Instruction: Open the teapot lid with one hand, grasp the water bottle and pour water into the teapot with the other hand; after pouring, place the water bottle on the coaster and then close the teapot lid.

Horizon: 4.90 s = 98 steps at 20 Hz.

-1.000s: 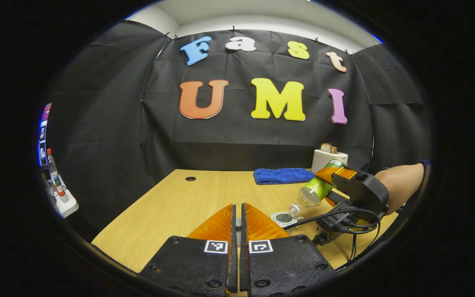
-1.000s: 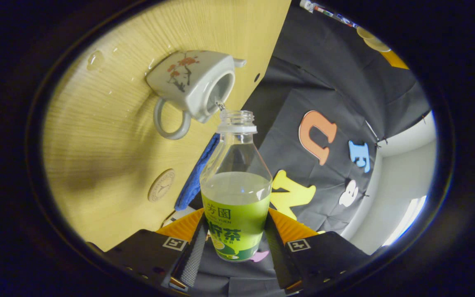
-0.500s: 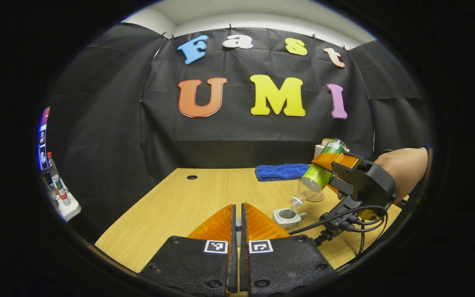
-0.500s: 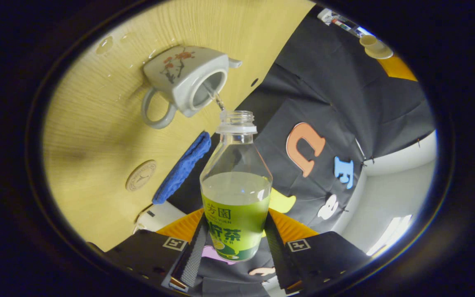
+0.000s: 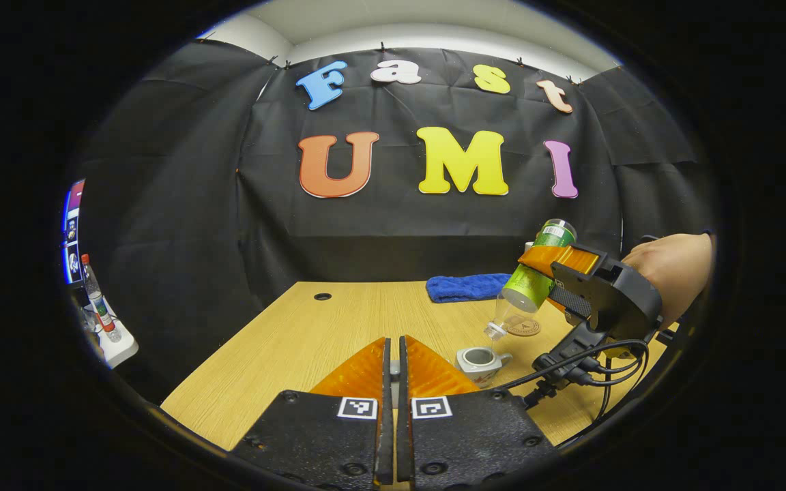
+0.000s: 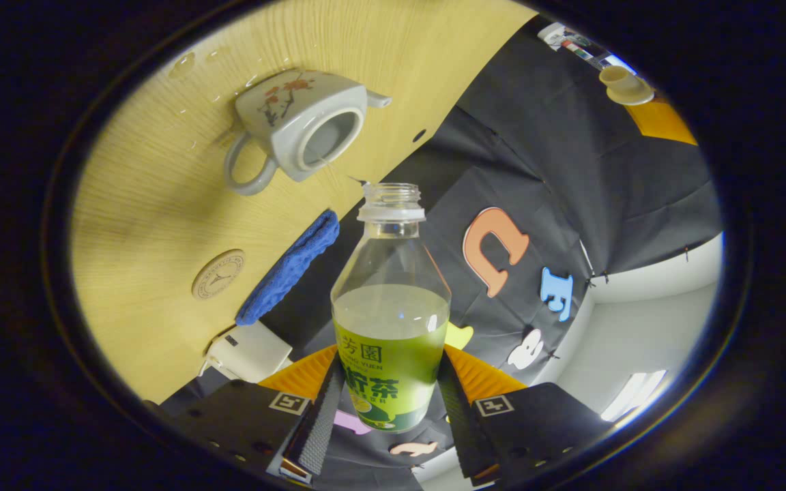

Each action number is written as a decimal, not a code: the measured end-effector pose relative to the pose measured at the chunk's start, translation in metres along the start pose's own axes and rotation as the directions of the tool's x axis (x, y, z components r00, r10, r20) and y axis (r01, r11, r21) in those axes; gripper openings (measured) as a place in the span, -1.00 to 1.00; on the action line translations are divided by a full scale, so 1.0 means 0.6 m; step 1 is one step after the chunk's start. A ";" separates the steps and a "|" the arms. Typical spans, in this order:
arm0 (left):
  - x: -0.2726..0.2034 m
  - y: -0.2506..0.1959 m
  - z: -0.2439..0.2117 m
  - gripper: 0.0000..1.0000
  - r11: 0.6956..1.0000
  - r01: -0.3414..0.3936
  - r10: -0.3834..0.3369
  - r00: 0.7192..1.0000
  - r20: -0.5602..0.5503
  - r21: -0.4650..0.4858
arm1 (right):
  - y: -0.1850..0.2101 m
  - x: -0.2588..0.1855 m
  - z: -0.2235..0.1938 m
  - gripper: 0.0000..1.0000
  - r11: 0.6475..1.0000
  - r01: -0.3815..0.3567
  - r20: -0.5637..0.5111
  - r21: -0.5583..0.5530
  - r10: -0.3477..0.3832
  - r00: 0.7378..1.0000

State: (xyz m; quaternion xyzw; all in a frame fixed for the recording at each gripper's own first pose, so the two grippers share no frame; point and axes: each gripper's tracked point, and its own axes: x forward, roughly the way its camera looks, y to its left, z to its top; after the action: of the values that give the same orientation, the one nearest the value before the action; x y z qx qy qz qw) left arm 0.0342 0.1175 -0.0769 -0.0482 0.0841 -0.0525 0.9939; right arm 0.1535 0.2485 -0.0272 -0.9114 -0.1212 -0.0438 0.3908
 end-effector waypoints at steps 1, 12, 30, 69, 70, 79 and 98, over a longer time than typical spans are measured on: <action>0.000 -0.003 0.000 -0.92 1.000 0.002 -0.002 1.000 -0.003 -0.001 | -0.003 -0.001 0.001 0.49 1.000 0.004 0.002 -0.006 -0.004 1.000; -0.009 -0.014 0.022 -0.92 1.000 0.012 -0.013 0.999 0.035 0.028 | 0.036 0.009 0.009 0.46 0.983 -0.015 0.006 0.184 0.014 1.000; 0.007 -0.030 0.018 -0.91 0.997 -0.024 0.025 0.999 0.020 -0.075 | 0.189 0.019 -0.071 0.51 -0.167 -0.090 0.125 0.982 0.210 0.970; 0.139 -0.140 -0.005 -0.91 0.992 0.056 -0.050 0.997 0.057 -0.109 | 0.209 -0.112 -0.210 0.92 -0.579 0.117 0.016 0.807 0.218 0.976; 0.144 -0.154 -0.003 -0.91 0.989 0.082 -0.075 0.996 0.057 -0.121 | 0.208 -0.133 -0.206 0.92 -0.575 0.108 0.022 0.811 0.214 0.977; 0.199 -0.184 -0.060 -0.91 0.998 0.046 -0.046 0.999 -0.014 -0.049 | 0.218 -0.260 -0.209 0.87 -0.660 0.079 0.096 0.747 0.225 0.970; 0.201 -0.219 -0.072 0.36 0.998 -0.055 0.056 0.996 -0.071 0.012 | 0.191 -0.298 -0.318 0.91 -0.635 0.108 0.026 0.765 0.198 0.980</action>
State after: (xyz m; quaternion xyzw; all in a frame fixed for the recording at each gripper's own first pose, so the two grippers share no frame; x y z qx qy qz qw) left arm 0.1325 -0.0297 -0.1252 -0.0391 0.1206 -0.0271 0.9916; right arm 0.0125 0.0006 -0.0070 -0.0315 -0.0081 0.0346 0.9989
